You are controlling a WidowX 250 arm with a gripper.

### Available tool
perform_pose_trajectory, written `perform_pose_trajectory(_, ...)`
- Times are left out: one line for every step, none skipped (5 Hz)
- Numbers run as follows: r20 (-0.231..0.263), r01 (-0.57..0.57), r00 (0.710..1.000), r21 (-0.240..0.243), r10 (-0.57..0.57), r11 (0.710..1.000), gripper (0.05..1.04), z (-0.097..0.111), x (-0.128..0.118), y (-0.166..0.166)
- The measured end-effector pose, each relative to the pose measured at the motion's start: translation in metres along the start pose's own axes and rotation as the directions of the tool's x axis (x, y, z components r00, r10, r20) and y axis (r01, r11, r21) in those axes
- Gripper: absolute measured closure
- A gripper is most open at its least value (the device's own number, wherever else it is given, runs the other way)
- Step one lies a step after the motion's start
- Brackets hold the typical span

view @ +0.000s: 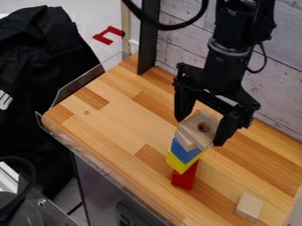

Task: Take the square block with a hole and place it in the table.

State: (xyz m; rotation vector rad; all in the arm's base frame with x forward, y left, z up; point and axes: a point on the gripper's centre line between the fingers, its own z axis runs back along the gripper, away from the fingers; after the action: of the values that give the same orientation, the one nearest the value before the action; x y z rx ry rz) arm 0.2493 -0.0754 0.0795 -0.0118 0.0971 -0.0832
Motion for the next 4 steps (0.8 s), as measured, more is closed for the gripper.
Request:
perform_pose_trajectory(-0.005,-0.001,1.000,-0.001,0.001,1.000,0.083,0.0000,-0.0008,-0.0001)
perform_pose_trajectory(-0.009,-0.002,1.000,0.004,0.002,1.000,0.083,0.0000,-0.0014,0.0007)
perform_pose_trajectory(-0.012,-0.008,1.000,0.005,0.008,1.000,0.084,0.0000,-0.0018,0.0008)
perform_pose_trajectory(-0.015,-0.017,1.000,0.006,0.017,1.000,0.101,0.0000,-0.0023,0.0009)
